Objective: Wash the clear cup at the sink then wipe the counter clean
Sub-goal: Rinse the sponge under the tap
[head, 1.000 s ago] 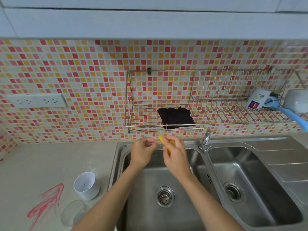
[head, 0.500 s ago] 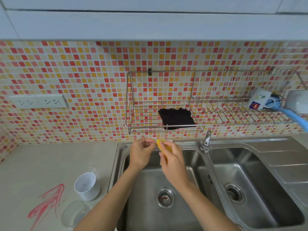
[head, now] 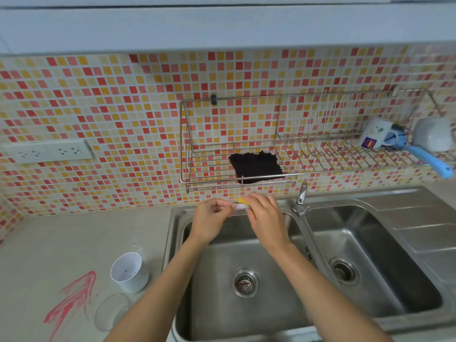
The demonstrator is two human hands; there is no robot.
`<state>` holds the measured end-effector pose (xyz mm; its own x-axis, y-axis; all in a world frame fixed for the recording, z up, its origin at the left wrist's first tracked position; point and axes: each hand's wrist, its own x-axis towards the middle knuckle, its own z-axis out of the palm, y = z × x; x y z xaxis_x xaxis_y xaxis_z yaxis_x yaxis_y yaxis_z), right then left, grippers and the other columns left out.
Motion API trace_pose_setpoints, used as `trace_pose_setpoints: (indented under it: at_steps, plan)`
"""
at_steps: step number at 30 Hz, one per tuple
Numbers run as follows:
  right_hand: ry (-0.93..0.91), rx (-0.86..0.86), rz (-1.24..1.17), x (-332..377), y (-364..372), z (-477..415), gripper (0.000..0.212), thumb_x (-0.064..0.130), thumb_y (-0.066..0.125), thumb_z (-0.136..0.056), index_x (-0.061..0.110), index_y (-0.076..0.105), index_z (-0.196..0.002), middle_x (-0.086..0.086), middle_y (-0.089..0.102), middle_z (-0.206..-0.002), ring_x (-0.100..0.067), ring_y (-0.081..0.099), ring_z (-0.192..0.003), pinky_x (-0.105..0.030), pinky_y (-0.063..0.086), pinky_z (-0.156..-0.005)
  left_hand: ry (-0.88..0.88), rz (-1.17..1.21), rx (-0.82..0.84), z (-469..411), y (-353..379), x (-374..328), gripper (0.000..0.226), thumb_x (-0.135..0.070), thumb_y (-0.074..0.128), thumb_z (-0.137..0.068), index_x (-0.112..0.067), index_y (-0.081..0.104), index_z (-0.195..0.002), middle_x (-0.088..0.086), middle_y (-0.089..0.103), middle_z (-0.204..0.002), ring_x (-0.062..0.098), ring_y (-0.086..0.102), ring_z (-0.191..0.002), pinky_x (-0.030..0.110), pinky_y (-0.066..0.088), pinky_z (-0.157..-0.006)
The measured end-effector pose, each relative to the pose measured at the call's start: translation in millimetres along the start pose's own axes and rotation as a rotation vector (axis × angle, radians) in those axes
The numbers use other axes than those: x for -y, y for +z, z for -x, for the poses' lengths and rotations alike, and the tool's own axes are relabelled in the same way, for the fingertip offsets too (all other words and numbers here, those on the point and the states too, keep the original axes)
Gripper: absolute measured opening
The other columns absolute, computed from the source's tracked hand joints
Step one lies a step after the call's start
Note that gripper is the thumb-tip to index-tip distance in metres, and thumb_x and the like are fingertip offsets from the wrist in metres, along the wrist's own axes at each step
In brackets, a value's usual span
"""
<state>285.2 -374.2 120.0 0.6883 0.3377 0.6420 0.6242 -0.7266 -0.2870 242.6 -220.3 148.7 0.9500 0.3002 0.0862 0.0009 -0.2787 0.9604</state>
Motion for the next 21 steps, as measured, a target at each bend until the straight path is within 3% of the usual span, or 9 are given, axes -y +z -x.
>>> trace_pose_setpoints:
  at_steps: [3,5,8,11,13,18,21]
  plan:
    - [-0.097,0.096,0.055,-7,-4,-7,0.032,0.009,0.074,-0.078,0.017,0.067,-0.108,0.004,0.068,-0.105,-0.021,0.056,-0.094,-0.031,0.049,-0.085,0.152,-0.162,0.058,3,-5,2,0.004,-0.015,0.07,-0.087,-0.014,0.07,-0.091,-0.008,0.071,-0.086,0.0,0.065,-0.079,0.005,0.047,-0.068]
    - [-0.096,0.162,0.061,-12,-6,-11,0.03,0.008,0.072,-0.08,0.017,0.068,-0.108,0.002,0.069,-0.104,-0.022,0.056,-0.092,-0.034,0.049,-0.083,0.299,-0.342,0.083,5,-6,3,0.016,-0.017,0.073,-0.084,-0.021,0.067,-0.099,-0.017,0.067,-0.091,-0.006,0.061,-0.079,0.003,0.045,-0.073]
    - [-0.095,0.204,0.022,-11,-9,-13,0.028,0.009,0.07,-0.082,0.016,0.069,-0.11,0.001,0.068,-0.106,-0.022,0.054,-0.094,-0.035,0.049,-0.082,0.428,-0.48,0.095,5,-4,3,0.021,-0.012,0.075,-0.082,-0.015,0.072,-0.102,-0.008,0.07,-0.093,-0.006,0.057,-0.077,-0.001,0.042,-0.073]
    - [0.045,0.097,-0.08,-14,-9,-12,0.033,0.012,0.069,-0.084,0.016,0.067,-0.117,0.001,0.064,-0.112,-0.019,0.051,-0.103,-0.029,0.045,-0.092,0.301,-0.356,0.016,4,-1,0,0.01,-0.015,0.071,-0.086,-0.02,0.071,-0.095,-0.019,0.066,-0.082,-0.01,0.06,-0.072,0.0,0.043,-0.068]
    - [0.206,0.009,-0.18,-7,-10,-5,0.036,0.013,0.065,-0.088,0.015,0.063,-0.124,0.001,0.059,-0.118,-0.015,0.049,-0.11,-0.023,0.039,-0.097,0.16,-0.232,-0.023,0,2,1,0.004,-0.021,0.069,-0.089,-0.018,0.072,-0.088,-0.015,0.069,-0.079,-0.003,0.064,-0.074,0.003,0.047,-0.065]
    - [0.07,0.045,-0.202,17,0,16,0.041,0.006,0.056,-0.091,0.009,0.057,-0.131,-0.004,0.055,-0.125,-0.016,0.046,-0.115,-0.017,0.034,-0.102,-0.098,0.1,0.027,-1,8,2,0.013,-0.015,0.063,-0.092,-0.009,0.074,-0.087,0.005,0.075,-0.084,0.013,0.071,-0.077,0.018,0.055,-0.071]
    - [0.333,-0.041,-0.203,0,2,14,0.041,0.003,0.058,-0.09,0.01,0.058,-0.13,-0.003,0.058,-0.122,-0.017,0.048,-0.114,-0.018,0.035,-0.102,-0.241,0.25,-0.012,3,12,0,0.012,-0.015,0.064,-0.092,-0.012,0.072,-0.083,0.007,0.075,-0.085,0.016,0.071,-0.081,0.024,0.057,-0.076]
